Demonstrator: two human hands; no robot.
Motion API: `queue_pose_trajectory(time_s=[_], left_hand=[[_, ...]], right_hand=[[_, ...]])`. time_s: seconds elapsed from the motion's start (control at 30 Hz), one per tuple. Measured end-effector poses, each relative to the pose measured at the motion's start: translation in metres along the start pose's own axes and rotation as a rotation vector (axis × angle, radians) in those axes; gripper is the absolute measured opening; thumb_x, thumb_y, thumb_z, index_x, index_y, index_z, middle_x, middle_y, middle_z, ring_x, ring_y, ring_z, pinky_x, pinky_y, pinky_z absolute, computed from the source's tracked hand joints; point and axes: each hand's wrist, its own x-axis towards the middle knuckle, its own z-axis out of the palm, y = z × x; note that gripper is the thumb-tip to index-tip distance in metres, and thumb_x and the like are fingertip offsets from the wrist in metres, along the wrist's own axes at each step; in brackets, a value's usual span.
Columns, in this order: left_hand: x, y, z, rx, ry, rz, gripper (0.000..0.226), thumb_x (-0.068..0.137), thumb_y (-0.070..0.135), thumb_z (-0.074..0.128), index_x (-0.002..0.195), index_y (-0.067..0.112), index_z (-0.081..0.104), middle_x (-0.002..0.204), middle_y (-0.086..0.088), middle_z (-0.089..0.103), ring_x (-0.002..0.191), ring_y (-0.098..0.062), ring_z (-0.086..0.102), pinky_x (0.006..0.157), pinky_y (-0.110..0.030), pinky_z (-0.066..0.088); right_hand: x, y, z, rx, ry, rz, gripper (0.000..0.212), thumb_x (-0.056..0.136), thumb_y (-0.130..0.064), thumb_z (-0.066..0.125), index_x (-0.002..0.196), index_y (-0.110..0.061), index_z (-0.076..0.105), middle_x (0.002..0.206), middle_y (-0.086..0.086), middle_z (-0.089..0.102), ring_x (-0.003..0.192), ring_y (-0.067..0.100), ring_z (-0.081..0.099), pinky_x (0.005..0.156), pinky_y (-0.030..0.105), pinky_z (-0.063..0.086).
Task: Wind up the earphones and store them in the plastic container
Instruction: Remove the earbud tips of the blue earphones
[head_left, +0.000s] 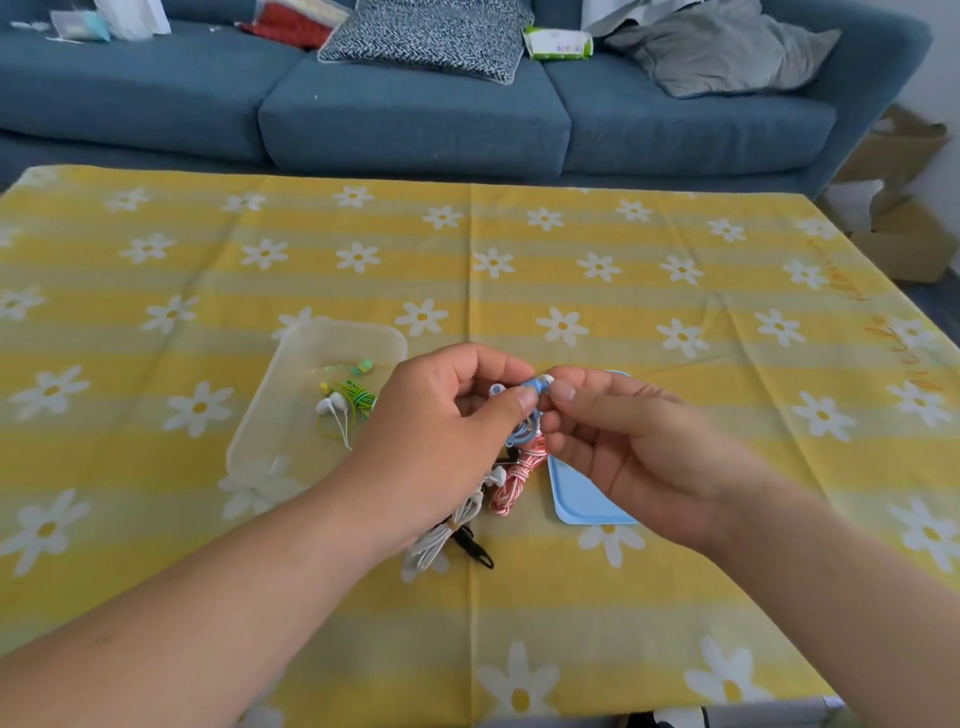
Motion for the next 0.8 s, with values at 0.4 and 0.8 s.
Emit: queue_pose_trajectory(time_s=[0.4,0.8], left_hand=[[0.0,-0.004,0.005,0.011,0.051,-0.008,0.006,0.091,0.019,0.075,0.094,0.023,0.075,0.068,0.001,0.068,0.053,-0.003,0.056,0.054,-0.018,0.045],[0.0,-0.001,0.004,-0.014,0.036,-0.011,0.007,0.09,0.019,0.076,0.096,0.022,0.074,0.083,-0.007,0.077,0.068,-0.018,0.069,0.064,-0.027,0.055]], right_hand=[[-0.007,0.008,0.004,-0.203,0.103,-0.198,0.029,0.073,-0.005,0.076,0.099,0.006,0.077,0.093,0.029,0.073,0.076,0.029,0.068,0.079,0.034,0.06],[-0.009,0.009,0.009,-0.279,0.161,-0.26,0.014,0.09,-0.002,0.07,0.102,0.001,0.076,0.098,0.029,0.074,0.081,0.03,0.069,0.076,0.036,0.059]])
